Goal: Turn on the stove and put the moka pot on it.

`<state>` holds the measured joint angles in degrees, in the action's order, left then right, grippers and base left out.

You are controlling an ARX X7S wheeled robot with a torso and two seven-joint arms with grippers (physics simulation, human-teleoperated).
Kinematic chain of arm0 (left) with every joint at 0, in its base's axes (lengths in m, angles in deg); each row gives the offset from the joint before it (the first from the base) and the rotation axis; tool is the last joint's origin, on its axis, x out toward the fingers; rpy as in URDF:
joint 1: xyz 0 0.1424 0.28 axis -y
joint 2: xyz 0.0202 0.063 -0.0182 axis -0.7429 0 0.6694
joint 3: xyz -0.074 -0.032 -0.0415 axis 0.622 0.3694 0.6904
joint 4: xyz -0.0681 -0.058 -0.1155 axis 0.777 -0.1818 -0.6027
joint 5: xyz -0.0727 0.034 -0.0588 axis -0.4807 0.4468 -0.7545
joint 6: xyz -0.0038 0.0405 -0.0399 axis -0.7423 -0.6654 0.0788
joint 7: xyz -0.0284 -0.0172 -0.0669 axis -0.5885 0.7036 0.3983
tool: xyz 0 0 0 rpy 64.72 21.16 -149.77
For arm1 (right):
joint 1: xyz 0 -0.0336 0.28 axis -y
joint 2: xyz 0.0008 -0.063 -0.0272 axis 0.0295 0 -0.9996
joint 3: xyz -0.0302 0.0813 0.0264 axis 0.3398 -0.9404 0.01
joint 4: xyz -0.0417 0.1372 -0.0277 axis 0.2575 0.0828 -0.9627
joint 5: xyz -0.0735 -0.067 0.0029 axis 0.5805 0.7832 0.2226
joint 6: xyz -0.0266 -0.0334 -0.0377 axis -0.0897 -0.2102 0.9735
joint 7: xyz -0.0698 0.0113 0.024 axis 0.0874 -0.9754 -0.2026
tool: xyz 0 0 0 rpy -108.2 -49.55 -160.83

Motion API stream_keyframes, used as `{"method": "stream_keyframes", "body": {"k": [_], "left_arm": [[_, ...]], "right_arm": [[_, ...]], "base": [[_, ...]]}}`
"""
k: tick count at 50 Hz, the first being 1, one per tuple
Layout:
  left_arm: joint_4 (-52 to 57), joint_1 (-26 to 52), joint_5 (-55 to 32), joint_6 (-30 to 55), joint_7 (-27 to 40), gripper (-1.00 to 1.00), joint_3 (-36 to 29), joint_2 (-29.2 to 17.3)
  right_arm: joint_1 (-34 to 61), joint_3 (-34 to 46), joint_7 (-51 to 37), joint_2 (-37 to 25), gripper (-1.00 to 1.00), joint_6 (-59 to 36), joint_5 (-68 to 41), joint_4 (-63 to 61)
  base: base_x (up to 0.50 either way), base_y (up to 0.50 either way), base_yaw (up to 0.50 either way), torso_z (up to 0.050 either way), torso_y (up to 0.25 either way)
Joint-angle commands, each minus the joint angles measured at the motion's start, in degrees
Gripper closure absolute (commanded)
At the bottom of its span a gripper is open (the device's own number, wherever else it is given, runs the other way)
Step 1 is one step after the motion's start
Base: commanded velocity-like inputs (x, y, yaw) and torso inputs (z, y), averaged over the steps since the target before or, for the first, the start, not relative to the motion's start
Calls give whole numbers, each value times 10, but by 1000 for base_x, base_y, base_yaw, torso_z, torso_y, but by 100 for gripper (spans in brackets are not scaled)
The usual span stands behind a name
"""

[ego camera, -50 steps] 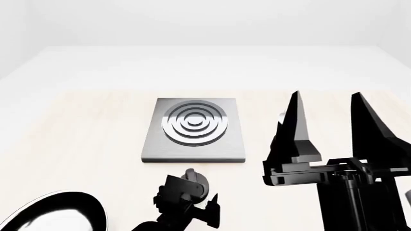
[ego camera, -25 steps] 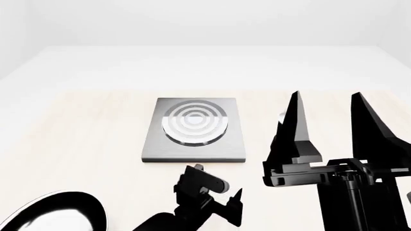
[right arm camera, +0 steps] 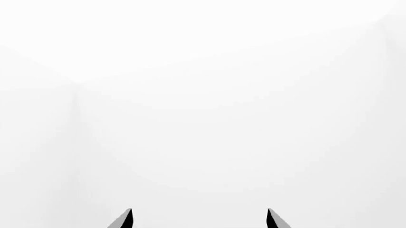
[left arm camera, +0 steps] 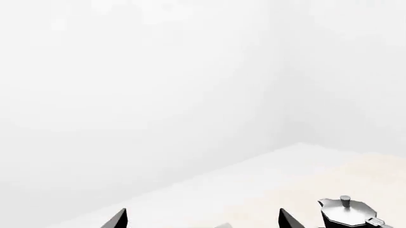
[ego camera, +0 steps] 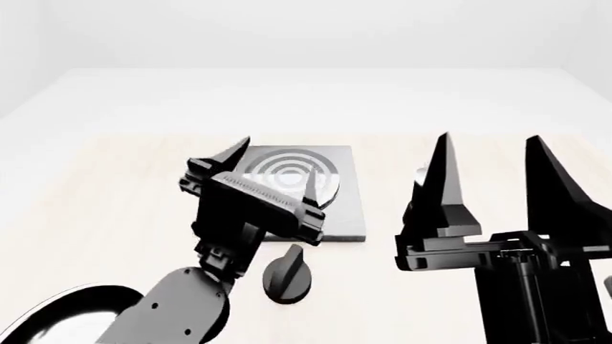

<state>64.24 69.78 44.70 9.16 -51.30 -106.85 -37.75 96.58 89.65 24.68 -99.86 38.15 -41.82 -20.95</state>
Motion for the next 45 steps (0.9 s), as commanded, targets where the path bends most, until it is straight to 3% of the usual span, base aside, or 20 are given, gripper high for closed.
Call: {"method": "stream_keyframes", "body": {"k": [1,10,16,20,23,25,29,32,37,45], "left_arm": [[186,-10,85,5,81,-100,47,-79],[311,-41,102,34,123,-100,116,-115],[357,-61,136,63,134,-100,105,-141],[366,-99,124,25,151,-100,132,-157],[366,-113,93,-5,184,-100,139,-188],[367,-115,59,-32,235,-100,127,-236],[367,-62,-15,-106,418,-100,28,-396],[367,15,-35,-130,508,-100,-86,-470],[366,134,-42,-157,586,-100,-248,-522],[366,225,-55,-166,615,-100,-347,-525]], "right_arm": [[22,-12,-1,-6,-100,-4,-8,23],[63,-22,7,-15,-100,-13,5,77],[85,-19,23,-19,-100,-11,21,129],[97,-11,39,-16,-100,-1,41,186],[106,-3,49,-16,-100,8,58,215],[119,4,57,-11,-100,11,66,252],[140,7,69,-2,-100,13,65,305],[162,10,83,7,-100,6,55,354],[179,31,124,30,-100,22,51,459],[206,31,163,63,-100,61,45,604]], "base": [[0,0,0,0,0],[0,0,0,0,0],[0,0,0,0,0],[0,0,0,0,0],[0,0,0,0,0],[0,0,0,0,0],[0,0,0,0,0],[0,0,0,0,0],[0,0,0,0,0],[0,0,0,0,0]]}}
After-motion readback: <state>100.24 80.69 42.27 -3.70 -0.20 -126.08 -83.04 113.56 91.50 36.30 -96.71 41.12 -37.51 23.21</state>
